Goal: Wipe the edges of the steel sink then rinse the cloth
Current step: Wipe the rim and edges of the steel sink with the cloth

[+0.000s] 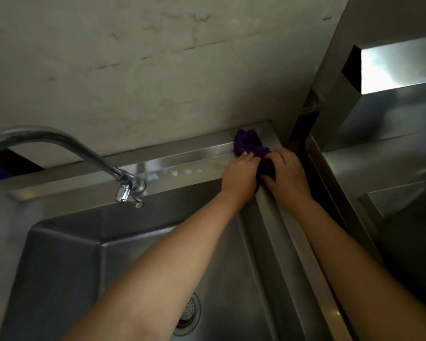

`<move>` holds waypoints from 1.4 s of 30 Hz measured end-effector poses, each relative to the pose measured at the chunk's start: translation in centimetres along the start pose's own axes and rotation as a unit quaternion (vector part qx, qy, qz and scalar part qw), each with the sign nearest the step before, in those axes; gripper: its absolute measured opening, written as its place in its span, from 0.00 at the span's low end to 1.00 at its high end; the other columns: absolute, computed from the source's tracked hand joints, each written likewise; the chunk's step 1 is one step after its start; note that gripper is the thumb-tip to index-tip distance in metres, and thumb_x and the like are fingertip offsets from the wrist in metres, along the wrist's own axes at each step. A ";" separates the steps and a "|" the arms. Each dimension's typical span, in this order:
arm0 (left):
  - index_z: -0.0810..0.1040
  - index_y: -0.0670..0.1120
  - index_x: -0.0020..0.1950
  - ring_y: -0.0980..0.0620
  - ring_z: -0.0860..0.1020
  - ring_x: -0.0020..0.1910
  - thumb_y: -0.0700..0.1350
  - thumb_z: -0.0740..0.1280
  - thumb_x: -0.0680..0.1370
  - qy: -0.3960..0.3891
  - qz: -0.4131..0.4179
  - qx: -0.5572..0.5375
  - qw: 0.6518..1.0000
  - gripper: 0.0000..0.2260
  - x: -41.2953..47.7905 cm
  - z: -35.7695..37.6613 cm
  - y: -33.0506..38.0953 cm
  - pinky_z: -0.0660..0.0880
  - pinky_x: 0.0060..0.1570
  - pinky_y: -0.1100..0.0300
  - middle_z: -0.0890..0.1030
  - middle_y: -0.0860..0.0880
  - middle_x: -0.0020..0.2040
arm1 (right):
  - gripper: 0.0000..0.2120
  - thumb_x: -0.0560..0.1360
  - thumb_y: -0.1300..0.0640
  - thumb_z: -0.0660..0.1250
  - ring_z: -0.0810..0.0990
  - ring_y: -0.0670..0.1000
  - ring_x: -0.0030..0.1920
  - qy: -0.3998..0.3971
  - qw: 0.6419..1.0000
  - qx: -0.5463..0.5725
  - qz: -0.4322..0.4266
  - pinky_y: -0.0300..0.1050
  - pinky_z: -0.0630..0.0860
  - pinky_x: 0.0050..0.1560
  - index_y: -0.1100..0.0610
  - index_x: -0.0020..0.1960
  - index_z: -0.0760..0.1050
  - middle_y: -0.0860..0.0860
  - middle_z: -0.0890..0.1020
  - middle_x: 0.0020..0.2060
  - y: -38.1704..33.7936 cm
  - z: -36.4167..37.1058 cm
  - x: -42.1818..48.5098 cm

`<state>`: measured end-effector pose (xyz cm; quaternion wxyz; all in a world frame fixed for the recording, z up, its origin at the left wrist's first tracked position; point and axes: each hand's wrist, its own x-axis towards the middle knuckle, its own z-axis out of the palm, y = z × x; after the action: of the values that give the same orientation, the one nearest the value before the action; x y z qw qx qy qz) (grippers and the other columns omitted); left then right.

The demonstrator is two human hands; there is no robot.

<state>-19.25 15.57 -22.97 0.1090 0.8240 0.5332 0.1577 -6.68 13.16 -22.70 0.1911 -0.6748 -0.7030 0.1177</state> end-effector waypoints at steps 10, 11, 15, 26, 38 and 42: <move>0.81 0.45 0.57 0.55 0.80 0.50 0.38 0.65 0.75 0.188 -0.194 -0.346 0.898 0.12 -3.1 -5.8 -1.7 0.70 0.47 0.74 0.84 0.47 0.51 | 0.24 0.70 0.51 0.69 0.76 0.39 0.52 -0.080 0.863 0.499 -0.002 0.29 0.73 0.50 0.48 0.63 0.64 0.42 0.73 0.53 -6.2 -1.6 1.6; 0.81 0.45 0.57 0.55 0.80 0.50 0.40 0.66 0.75 0.186 -0.203 -0.398 0.875 0.12 -3.4 -6.4 -1.9 0.73 0.49 0.69 0.84 0.48 0.51 | 0.29 0.68 0.48 0.69 0.75 0.35 0.53 -0.105 0.859 0.501 -0.014 0.28 0.73 0.50 0.43 0.65 0.61 0.39 0.71 0.55 -6.9 -1.8 1.9; 0.81 0.47 0.55 0.52 0.82 0.49 0.44 0.68 0.73 0.182 -0.241 -0.582 0.755 0.11 -4.3 -8.3 -3.0 0.79 0.48 0.60 0.84 0.48 0.48 | 0.33 0.67 0.46 0.70 0.74 0.32 0.57 -0.141 0.843 0.518 -0.038 0.31 0.75 0.54 0.39 0.68 0.58 0.36 0.71 0.59 -9.5 -1.9 2.5; 0.74 0.43 0.66 0.48 0.75 0.62 0.41 0.60 0.79 0.079 -0.228 -0.216 0.946 0.15 -8.1 -7.6 -7.5 0.67 0.60 0.67 0.79 0.44 0.61 | 0.24 0.72 0.60 0.66 0.69 0.64 0.59 0.068 0.991 0.048 0.104 0.54 0.68 0.61 0.54 0.68 0.70 0.63 0.70 0.61 -6.9 0.5 3.4; 0.39 0.45 0.75 0.48 0.37 0.76 0.58 0.52 0.80 -0.026 -0.189 0.110 0.975 0.32 -13.9 -1.5 -10.7 0.37 0.74 0.54 0.41 0.46 0.78 | 0.18 0.77 0.56 0.59 0.68 0.60 0.60 0.044 0.999 -0.018 0.011 0.54 0.67 0.60 0.54 0.67 0.70 0.57 0.71 0.64 -8.0 5.2 2.2; 0.44 0.44 0.76 0.49 0.41 0.76 0.57 0.55 0.79 -0.010 -0.191 0.098 0.977 0.32 -13.9 -1.6 -10.6 0.37 0.74 0.56 0.45 0.46 0.78 | 0.16 0.76 0.56 0.62 0.69 0.58 0.60 0.016 0.997 0.014 -0.078 0.56 0.70 0.60 0.52 0.63 0.73 0.55 0.73 0.63 -12.5 7.4 1.2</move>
<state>-34.08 7.20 -27.12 0.0615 0.7153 0.6923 0.0728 -21.14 14.25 -23.88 0.2203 -0.6167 -0.7489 0.1011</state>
